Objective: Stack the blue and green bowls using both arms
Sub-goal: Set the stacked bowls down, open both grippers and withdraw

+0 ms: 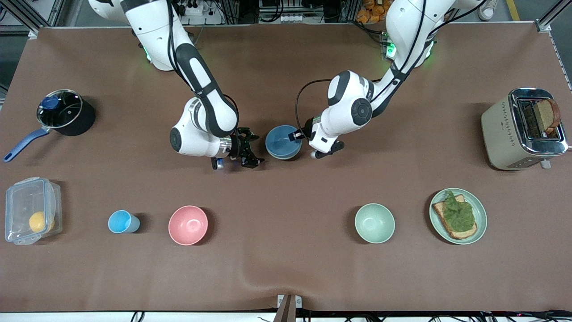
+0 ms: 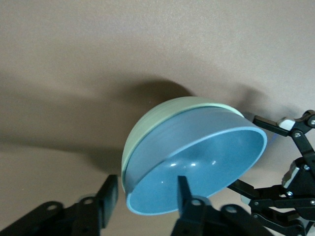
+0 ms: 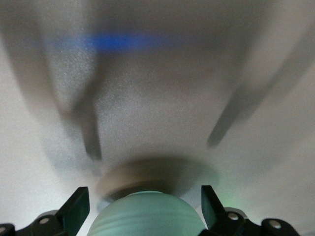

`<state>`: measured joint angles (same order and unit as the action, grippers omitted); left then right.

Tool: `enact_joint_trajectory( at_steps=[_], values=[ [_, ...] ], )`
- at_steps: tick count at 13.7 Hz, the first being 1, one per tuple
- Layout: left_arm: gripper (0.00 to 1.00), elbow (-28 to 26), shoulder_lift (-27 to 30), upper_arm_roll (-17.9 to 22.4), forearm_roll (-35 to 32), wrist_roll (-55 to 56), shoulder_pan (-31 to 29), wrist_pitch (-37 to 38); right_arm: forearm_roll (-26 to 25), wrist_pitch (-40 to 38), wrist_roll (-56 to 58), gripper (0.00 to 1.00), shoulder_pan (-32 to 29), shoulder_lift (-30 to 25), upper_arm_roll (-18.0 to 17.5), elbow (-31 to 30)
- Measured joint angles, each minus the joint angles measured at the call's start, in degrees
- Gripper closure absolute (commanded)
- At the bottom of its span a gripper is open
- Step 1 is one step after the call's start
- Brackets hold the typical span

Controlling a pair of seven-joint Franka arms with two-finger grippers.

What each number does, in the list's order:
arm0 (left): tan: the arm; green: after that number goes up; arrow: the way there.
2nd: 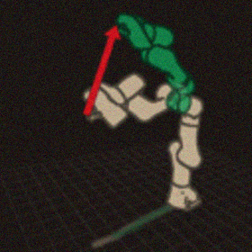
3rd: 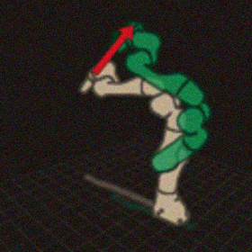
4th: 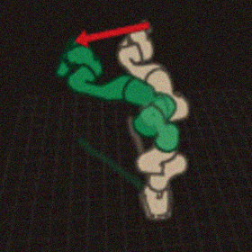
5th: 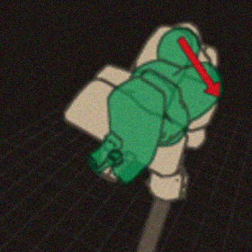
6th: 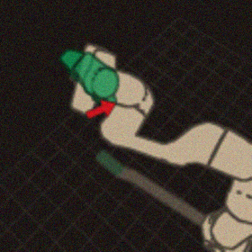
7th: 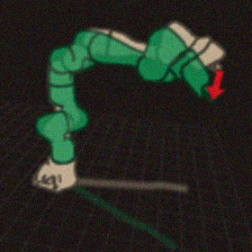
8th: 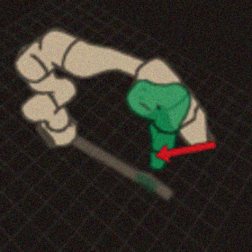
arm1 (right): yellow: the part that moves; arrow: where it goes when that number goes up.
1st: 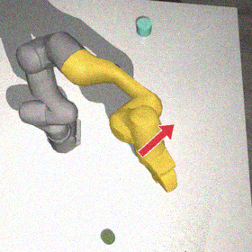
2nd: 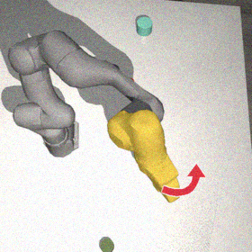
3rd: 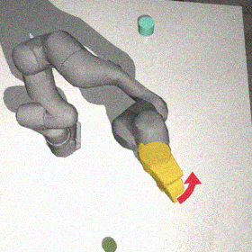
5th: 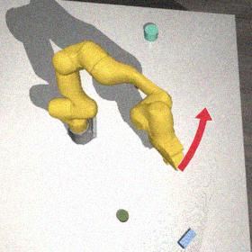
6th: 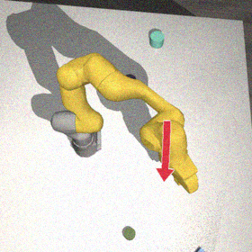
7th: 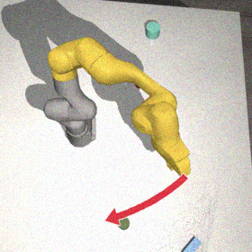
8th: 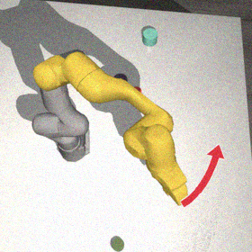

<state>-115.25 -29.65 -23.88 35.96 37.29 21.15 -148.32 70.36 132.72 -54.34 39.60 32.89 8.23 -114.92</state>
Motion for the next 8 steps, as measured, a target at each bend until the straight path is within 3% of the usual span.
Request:
enact_joint_trajectory(
  at_steps=[5,8],
  values=[
    [0.00,1.3,0.8,0.3,-1.5,0.6,-0.4,1.4,0.2,0.0,0.4,0.00,0.1,0.1,0.0,0.0],
    [0.00,2.4,5.2,3.0,-8.0,1.4,-0.9,10.2,0.0,0.0,1.9,0.00,0.1,0.1,0.0,0.1]
  ],
)
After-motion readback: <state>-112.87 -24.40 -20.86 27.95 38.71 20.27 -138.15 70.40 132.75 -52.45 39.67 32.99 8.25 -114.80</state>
